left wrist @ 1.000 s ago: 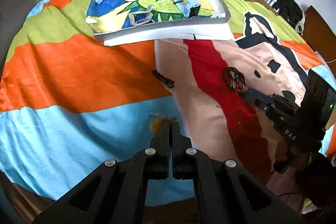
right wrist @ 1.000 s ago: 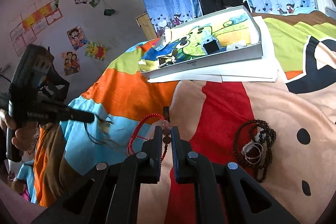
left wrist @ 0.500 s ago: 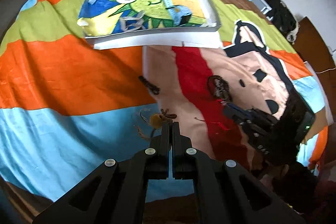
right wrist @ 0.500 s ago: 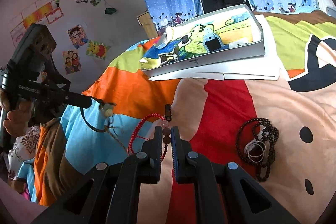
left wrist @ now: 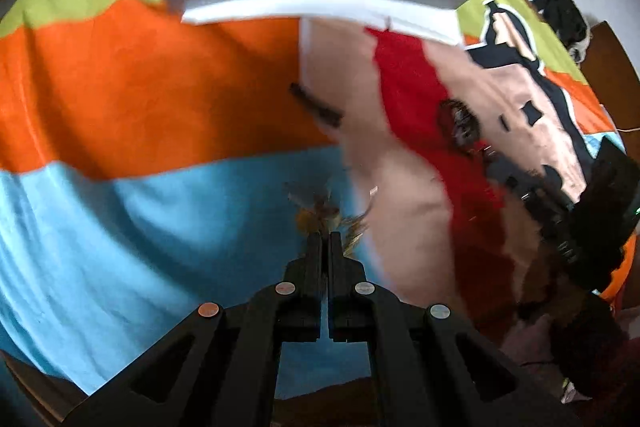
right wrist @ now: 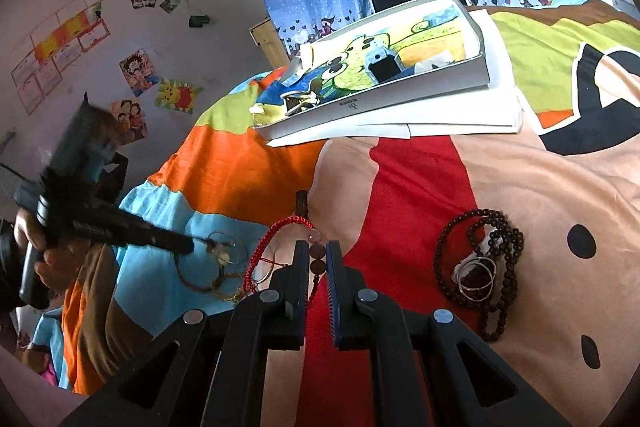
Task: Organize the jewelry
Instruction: 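Lift the gold chain and red bracelet and carry both toward the white tray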
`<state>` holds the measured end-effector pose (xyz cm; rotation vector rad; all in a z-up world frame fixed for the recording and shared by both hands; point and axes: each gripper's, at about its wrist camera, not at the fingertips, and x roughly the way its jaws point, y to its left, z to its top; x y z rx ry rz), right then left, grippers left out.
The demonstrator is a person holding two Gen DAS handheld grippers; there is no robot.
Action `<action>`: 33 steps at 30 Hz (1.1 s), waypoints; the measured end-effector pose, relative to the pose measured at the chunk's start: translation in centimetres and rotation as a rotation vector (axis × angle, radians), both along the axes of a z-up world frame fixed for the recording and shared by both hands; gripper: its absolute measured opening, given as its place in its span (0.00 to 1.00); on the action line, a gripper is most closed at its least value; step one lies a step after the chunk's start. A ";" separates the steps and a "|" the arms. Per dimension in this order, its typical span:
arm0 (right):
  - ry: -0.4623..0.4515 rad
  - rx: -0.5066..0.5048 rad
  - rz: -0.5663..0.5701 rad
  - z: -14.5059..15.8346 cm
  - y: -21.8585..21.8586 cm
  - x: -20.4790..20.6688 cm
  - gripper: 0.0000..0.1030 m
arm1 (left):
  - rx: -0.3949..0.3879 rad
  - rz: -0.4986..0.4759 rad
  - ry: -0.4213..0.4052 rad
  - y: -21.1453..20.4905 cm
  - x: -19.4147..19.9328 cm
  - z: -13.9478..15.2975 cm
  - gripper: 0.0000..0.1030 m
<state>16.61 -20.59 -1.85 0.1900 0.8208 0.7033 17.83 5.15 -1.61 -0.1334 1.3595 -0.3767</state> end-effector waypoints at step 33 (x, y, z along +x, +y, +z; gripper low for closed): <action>0.034 -0.021 -0.032 -1.6 -0.8 0.7 0.08 | 0.180 -0.231 -0.113 -4.8 3.1 -3.7 0.00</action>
